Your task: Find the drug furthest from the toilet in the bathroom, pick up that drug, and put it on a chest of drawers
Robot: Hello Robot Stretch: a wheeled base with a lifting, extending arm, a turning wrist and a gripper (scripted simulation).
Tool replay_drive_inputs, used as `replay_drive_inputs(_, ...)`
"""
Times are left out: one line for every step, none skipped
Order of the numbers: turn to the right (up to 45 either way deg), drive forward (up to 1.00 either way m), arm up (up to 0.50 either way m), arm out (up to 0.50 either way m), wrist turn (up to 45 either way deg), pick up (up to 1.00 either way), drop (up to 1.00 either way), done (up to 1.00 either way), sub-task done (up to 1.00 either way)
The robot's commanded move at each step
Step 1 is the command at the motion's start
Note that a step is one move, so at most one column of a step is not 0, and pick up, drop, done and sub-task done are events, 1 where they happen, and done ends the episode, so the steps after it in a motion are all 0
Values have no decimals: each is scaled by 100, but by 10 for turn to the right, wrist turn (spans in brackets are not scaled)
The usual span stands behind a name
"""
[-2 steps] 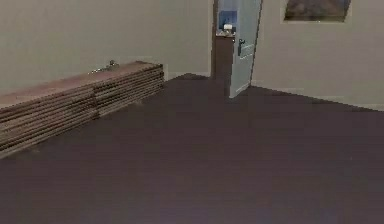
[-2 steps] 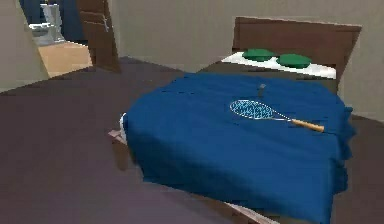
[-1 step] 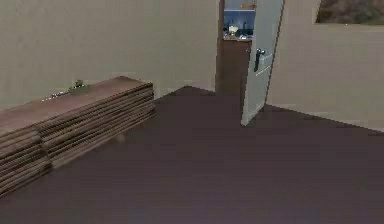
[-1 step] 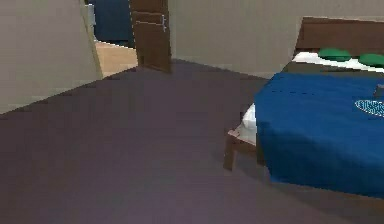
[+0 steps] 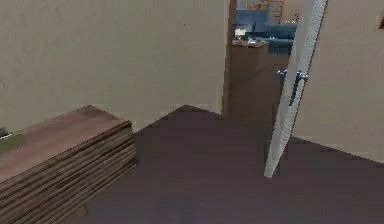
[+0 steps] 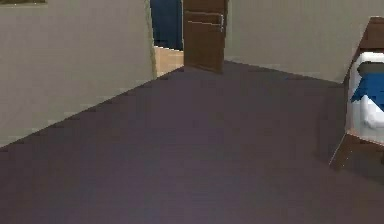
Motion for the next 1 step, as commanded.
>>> replay_drive_inputs(0, 100, 0, 0, 0, 0, 0, 0, 0)
